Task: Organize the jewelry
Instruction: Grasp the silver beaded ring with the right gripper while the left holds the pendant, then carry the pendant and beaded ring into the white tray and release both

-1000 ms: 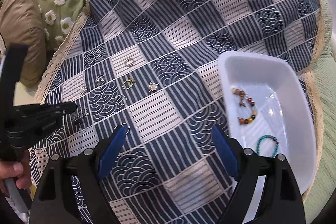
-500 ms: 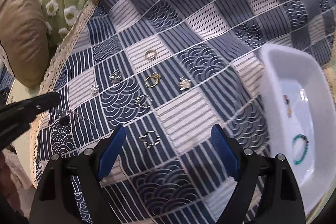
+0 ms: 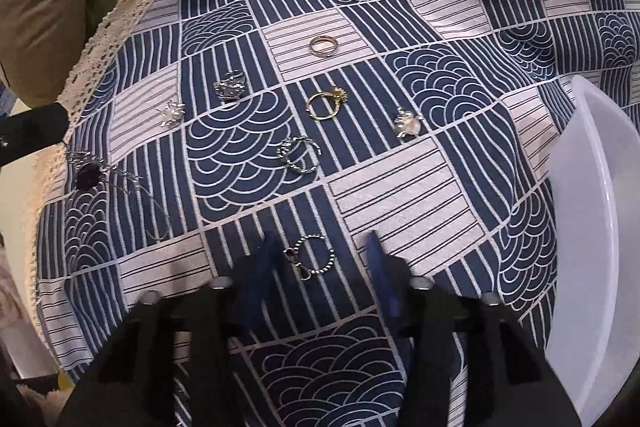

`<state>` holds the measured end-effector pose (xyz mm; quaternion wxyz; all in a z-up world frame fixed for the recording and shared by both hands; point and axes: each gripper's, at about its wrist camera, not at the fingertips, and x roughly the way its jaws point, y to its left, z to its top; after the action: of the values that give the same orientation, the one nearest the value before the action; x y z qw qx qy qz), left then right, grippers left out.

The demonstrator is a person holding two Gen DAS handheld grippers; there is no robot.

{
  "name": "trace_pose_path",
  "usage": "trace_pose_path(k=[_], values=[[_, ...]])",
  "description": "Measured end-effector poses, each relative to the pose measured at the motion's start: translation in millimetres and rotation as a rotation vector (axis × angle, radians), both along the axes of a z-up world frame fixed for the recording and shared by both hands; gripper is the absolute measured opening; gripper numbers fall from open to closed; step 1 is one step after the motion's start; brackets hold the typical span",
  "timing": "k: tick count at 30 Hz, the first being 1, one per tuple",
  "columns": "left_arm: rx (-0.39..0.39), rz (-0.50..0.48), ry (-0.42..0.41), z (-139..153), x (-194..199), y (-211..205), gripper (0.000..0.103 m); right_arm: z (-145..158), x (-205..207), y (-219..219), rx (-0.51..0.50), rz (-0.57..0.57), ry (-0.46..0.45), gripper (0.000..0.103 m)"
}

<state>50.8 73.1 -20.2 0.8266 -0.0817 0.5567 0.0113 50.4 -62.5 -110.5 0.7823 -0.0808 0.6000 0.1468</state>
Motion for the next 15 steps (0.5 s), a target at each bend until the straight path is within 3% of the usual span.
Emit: trace_pose_path(k=[1,6,15], values=[[0.001,-0.001,0.001,-0.2,0.2,0.0,0.004,0.1,0.3,-1.9,0.006,-0.004,0.003,0.025],[0.006,-0.008,-0.003,1.3,0.6,-2.2,0.004,5.6,-0.3,-8.8,0.067,-0.035,0.017,0.025],[-0.004,-0.069,-0.095,32.4,-8.8,-22.3,0.004,67.2,-5.7,-50.7,0.122,-0.092,-0.115,0.025]])
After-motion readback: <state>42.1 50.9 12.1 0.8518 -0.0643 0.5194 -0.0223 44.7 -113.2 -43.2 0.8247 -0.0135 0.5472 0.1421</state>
